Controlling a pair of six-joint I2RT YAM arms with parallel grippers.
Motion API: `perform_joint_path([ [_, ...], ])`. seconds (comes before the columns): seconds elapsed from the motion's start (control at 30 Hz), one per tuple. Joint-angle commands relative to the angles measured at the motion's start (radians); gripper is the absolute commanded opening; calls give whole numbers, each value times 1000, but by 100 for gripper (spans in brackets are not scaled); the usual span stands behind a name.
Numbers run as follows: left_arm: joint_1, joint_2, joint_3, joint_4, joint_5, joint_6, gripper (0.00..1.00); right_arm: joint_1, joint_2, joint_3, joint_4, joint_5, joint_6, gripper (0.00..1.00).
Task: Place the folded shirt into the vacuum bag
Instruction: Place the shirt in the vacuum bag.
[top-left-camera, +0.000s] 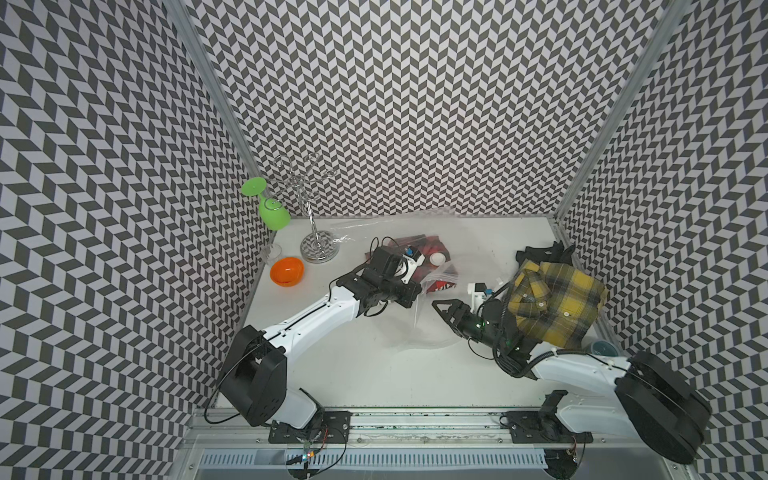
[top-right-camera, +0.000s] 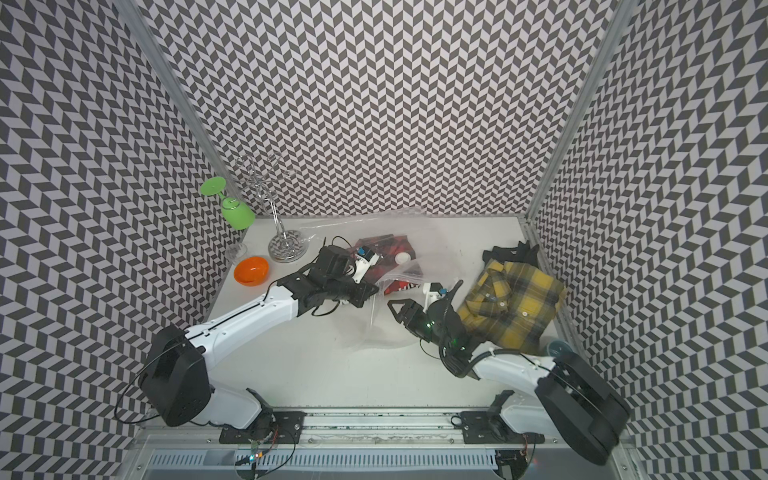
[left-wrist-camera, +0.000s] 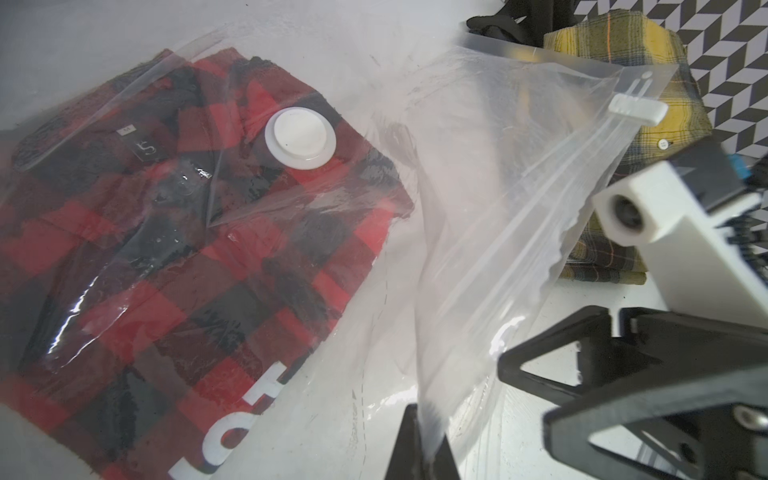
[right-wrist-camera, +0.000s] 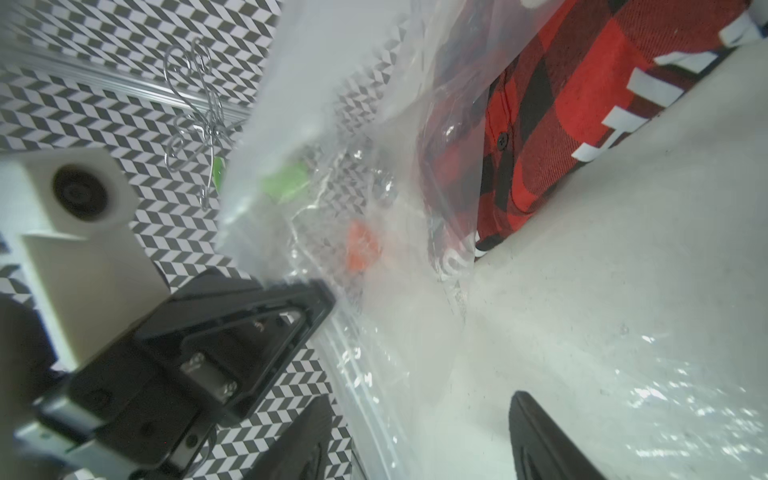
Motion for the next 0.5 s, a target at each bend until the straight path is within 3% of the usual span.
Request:
perform_joint_path([
  [0.0, 14, -53, -30, -20, -16, -12, 0, 14, -216, 86, -380, 15, -240, 67],
  [0.1, 11, -87, -91, -10, 56, -50, 0, -10, -320, 231, -562, 23, -370, 67],
  [0.27, 0, -155, -166, -39, 109, -84, 0, -128, -123, 607, -874, -105, -508, 69],
  [0.47, 3, -241, -221, -95, 123, -142, 0, -229, 115, 748, -752, -76, -578, 69],
])
